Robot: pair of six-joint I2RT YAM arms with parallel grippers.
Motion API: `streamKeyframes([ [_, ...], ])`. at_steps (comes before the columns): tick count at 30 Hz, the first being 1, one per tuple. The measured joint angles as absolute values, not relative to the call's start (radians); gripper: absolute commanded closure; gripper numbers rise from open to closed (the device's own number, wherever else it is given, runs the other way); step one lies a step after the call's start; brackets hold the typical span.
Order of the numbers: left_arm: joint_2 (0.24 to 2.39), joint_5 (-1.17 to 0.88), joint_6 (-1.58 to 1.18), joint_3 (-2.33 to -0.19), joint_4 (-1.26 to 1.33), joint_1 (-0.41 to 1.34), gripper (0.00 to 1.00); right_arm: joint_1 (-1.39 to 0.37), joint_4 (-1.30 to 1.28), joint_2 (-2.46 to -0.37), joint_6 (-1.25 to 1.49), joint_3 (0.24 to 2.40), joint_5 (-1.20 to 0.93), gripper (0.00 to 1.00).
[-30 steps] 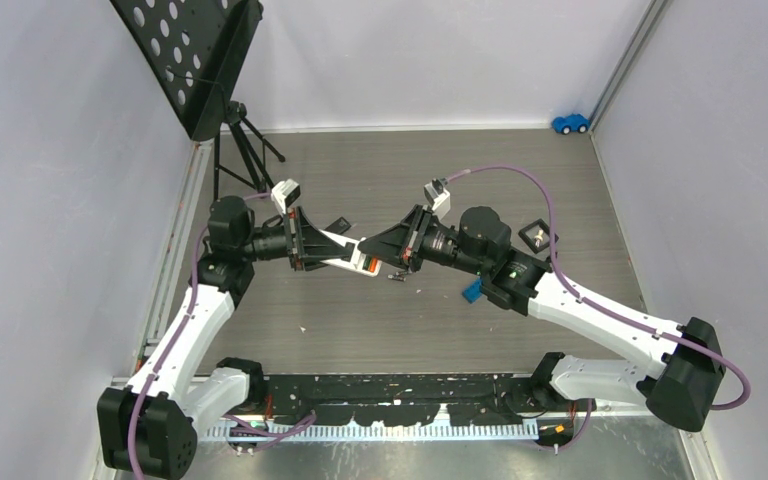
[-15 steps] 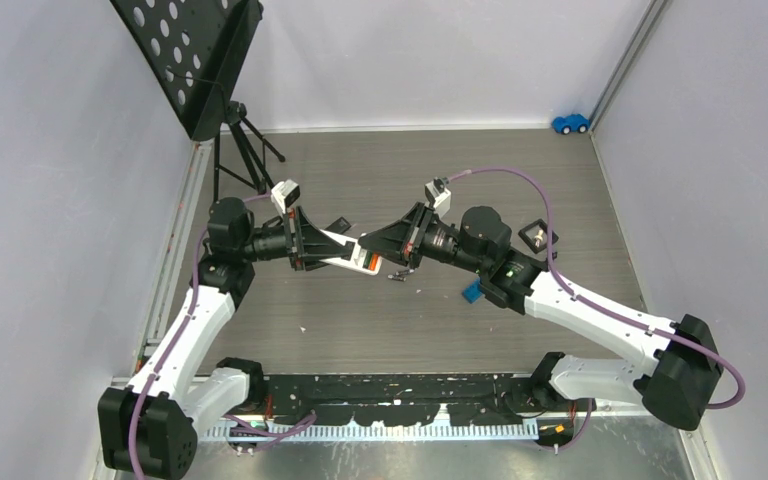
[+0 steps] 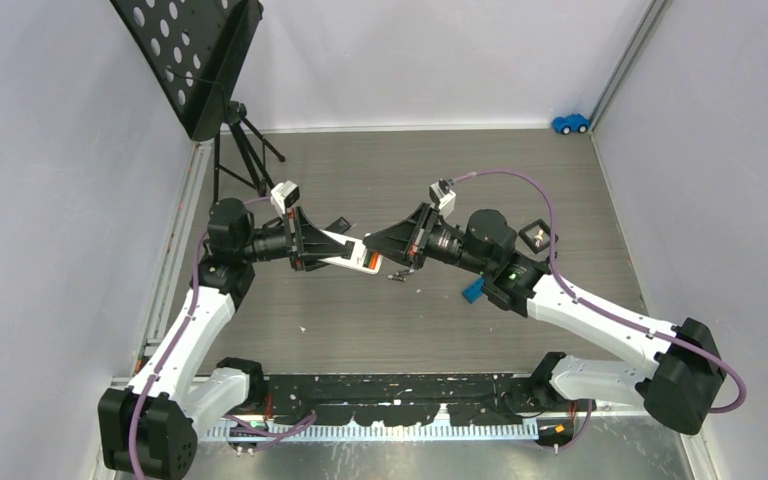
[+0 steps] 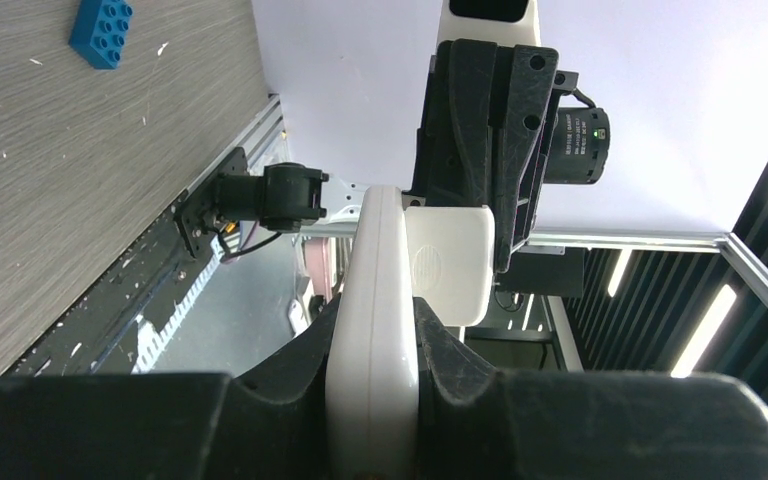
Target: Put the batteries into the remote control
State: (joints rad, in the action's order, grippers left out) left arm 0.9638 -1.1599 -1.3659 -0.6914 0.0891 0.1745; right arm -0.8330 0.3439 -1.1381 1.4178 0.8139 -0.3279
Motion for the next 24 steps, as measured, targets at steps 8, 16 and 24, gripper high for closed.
streamKeyframes([
  [8, 0.965, -1.152, -1.380, -0.683, 0.089, 0.175, 1.00, -0.822, 0.319, -1.115, 1.414, 0.796, -0.325, 0.82],
  [16, 0.970, -1.151, -1.380, -0.676, 0.096, 0.170, 1.00, -0.811, 0.208, -1.066, 1.366, 0.793, -0.304, 0.81],
  [24, 0.977, -1.144, -1.379, -0.665, 0.101, 0.168, 1.00, -0.802, 0.103, -1.063, 1.328, 0.797, -0.300, 0.77],
])
